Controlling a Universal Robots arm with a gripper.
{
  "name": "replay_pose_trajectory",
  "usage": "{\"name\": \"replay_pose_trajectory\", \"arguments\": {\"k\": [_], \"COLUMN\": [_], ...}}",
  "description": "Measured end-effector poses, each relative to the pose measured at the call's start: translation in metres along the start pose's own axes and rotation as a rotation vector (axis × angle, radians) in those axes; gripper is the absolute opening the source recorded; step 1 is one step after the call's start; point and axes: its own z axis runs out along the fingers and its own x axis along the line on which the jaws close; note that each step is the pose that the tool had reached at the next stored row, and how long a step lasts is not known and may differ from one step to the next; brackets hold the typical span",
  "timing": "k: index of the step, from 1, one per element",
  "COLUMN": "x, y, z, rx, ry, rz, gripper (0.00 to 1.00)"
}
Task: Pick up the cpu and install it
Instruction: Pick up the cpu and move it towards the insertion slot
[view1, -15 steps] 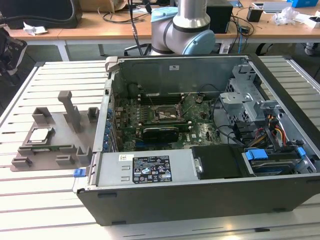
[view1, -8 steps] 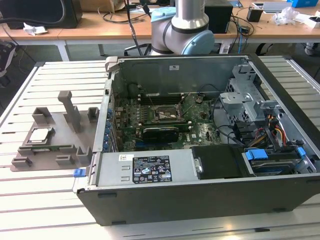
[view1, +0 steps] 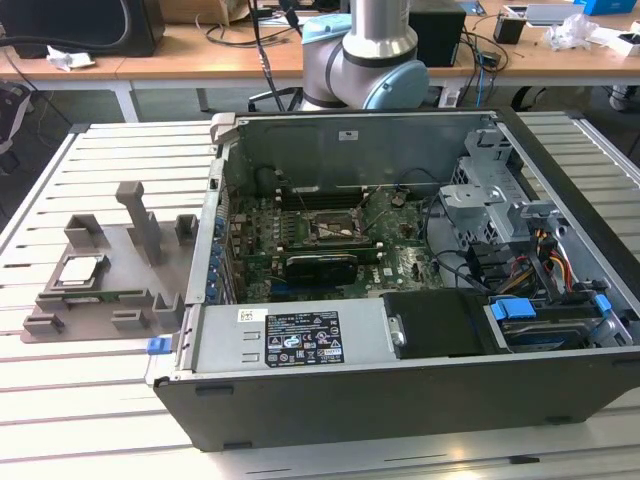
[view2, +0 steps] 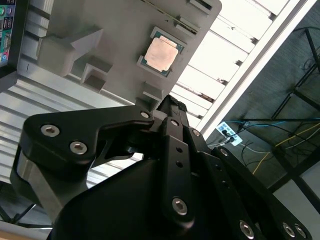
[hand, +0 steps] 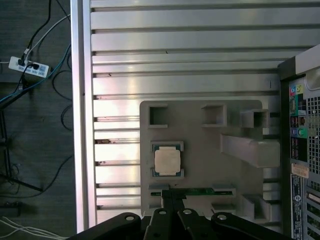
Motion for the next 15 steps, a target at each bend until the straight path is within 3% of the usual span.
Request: {"name": "replay_pose_trajectory", "arguments": {"k": [7,12,13,15], "x": [0.0002,0.0004,0.0004,0.0004], "y": [0.0000,0.0000,0.0000,0.0000], "z": [0.0000,0.0000,0.0000,0.0000], "rx": [0.0000,0.0000,0.0000,0.0000], "ry": [0.0000,0.0000,0.0000,-0.0001], "rz": [0.000,0.000,0.000,0.000], "gripper": [0.12,0.42,0.54,0.60]}}
